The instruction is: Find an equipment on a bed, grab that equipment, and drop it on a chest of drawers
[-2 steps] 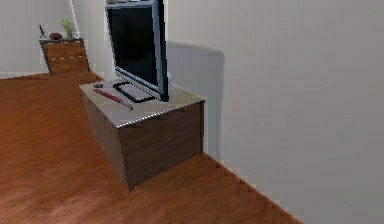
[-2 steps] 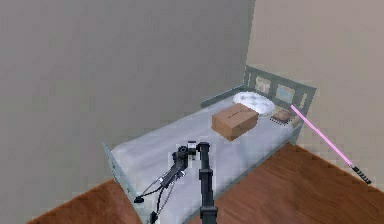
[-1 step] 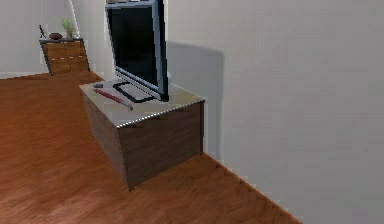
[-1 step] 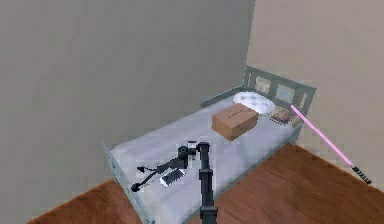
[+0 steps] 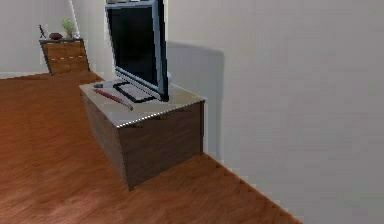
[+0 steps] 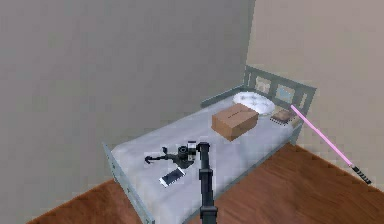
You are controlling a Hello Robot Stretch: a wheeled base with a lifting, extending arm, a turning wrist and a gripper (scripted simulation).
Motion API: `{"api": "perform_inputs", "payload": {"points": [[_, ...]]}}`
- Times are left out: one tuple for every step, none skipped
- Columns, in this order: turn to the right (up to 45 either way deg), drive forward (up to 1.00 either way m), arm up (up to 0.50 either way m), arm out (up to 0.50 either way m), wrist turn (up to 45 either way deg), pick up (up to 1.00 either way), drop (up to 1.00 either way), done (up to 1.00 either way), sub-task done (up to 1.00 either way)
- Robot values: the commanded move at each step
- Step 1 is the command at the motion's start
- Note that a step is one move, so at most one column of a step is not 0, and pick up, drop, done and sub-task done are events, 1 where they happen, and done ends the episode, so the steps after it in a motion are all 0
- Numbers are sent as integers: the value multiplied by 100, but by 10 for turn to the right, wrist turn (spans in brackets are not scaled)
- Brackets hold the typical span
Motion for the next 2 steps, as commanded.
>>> {"api": "perform_inputs", "payload": {"points": [[0, 0, 0, 0, 30, 0, 0, 0, 0], [0, 0, -30, 0, 0, 0, 0, 0, 0]]}}
